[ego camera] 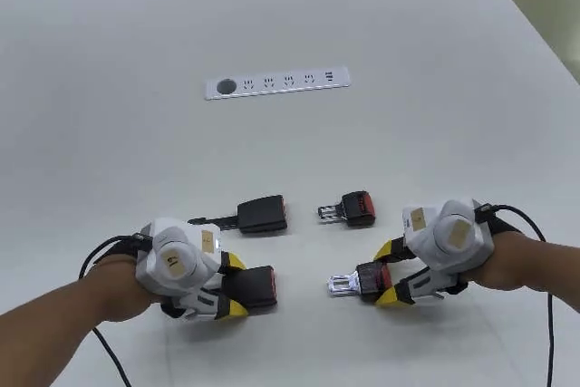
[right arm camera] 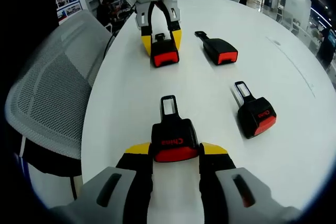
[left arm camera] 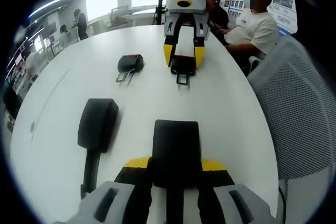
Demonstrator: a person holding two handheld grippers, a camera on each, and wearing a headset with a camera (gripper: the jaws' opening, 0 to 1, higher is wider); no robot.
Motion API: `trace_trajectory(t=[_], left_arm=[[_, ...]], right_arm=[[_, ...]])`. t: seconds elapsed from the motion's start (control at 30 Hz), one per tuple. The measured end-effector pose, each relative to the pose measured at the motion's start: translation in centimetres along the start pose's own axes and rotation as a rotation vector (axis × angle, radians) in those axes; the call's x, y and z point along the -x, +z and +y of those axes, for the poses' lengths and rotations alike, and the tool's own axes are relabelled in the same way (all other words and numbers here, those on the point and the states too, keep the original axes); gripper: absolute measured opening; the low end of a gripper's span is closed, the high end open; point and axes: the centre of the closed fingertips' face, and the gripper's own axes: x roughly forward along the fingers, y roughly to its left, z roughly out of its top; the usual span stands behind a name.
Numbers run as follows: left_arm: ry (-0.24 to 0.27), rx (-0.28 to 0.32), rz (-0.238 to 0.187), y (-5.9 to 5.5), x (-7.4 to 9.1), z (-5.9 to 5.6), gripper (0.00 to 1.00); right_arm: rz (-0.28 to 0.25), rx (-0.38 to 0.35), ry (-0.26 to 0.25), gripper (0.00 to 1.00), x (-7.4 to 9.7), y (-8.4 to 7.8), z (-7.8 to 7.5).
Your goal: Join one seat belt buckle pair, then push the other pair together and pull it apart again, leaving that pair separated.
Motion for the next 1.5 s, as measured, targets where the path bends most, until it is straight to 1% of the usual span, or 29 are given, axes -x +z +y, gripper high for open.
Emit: trace_trajectory(t=[0.07,0.2,0.27,0.47,0.53,0.7,0.83,0.9,1.0,1.1,1.2,1.37,1.5], left_arm=[[-0.001,-0.004,0.006,0.0,0.0,0.0,0.34],[-0.007,-0.012,0.020,0.1,0.0,0.1,0.34],[-0.010,-0.012,0.030,0.1,-0.1,0.1,0.34],[-0.011,-0.023,0.053,0.1,-0.1,0.2,0.34],[-0.008,-0.023,0.056,0.0,-0.1,0.2,0.34],[-0.013,-0.025,0.067,0.0,-0.1,0.2,0.34],[-0.017,-0.035,0.080,0.1,-0.1,0.0,0.34],[-0.018,-0.035,0.082,0.0,-0.2,0.1,0.34],[-0.020,-0.037,0.086,0.0,-0.2,0.0,0.34],[-0.022,-0.036,0.085,0.0,-0.1,-0.1,0.34],[-0.024,-0.030,0.085,0.0,-0.1,-0.1,0.34],[-0.023,-0.032,0.089,-0.2,-0.1,0.0,0.34],[-0.027,-0.032,0.096,-0.1,-0.1,0.0,0.34]], right_arm=[[0.007,-0.004,-0.005,0.32,0.0,0.0,0.1],[0.034,-0.007,-0.011,0.32,-0.1,0.0,-0.2],[0.039,-0.009,-0.012,0.32,-0.1,0.1,0.0],[0.042,0.003,-0.005,0.32,-0.5,0.5,-0.1],[0.040,0.001,-0.003,0.32,-0.4,0.8,0.2],[0.033,-0.006,-0.010,0.32,-0.3,1.1,0.0],[0.023,-0.014,-0.012,0.32,-0.5,1.6,0.0],[0.018,-0.006,-0.015,0.32,-0.9,2.1,-0.2],[0.015,-0.016,-0.026,0.32,-1.4,2.7,-0.2],[0.000,-0.021,-0.025,0.32,-1.9,3.2,-0.1],[-0.003,-0.012,-0.018,0.32,-2.3,3.5,0.0],[-0.015,-0.009,-0.020,0.32,-3.0,4.1,0.1],[-0.021,-0.007,-0.019,0.32,-3.3,4.5,0.4]])
